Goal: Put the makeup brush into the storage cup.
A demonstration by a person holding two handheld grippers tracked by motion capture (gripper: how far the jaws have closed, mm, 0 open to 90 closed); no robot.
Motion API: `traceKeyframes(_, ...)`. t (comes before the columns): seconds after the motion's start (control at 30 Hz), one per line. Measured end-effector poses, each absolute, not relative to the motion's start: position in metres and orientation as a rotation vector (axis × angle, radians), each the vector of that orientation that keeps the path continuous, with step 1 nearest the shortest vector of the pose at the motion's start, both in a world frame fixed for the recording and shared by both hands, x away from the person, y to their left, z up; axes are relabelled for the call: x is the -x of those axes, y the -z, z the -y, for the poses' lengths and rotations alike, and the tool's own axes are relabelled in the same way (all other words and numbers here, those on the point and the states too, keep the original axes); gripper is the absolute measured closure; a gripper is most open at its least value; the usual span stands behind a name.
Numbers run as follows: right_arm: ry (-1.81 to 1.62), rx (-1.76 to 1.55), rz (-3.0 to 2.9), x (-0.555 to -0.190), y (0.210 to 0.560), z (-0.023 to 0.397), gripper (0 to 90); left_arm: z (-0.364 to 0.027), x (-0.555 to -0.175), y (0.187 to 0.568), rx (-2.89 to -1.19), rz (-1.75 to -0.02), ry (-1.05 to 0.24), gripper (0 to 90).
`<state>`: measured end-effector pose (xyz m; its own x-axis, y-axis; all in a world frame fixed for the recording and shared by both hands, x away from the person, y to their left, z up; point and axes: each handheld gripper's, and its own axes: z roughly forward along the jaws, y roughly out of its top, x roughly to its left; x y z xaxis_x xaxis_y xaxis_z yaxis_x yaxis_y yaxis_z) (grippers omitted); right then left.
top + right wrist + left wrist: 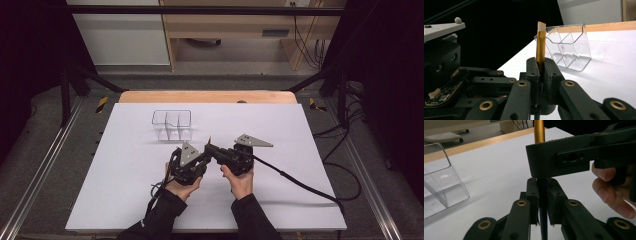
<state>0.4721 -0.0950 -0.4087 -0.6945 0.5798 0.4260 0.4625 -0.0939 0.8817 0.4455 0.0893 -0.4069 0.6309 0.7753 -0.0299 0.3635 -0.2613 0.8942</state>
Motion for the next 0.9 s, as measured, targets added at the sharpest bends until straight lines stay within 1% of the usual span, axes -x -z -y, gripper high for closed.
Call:
traceKeyframes(0.5,-1.915,-1.172,-2.049,-0.47,0.409,0.095,82.5,-0.09,-0.445,0.407,-1.862,-0.917,-0.52,81.9)
traceKeyframes(0.9,-1.892,-1.155,-2.008,-0.467,0.404,0.103,65.0,-0.103,-0.445,0.406,-1.851,-0.931,-0.561,81.9)
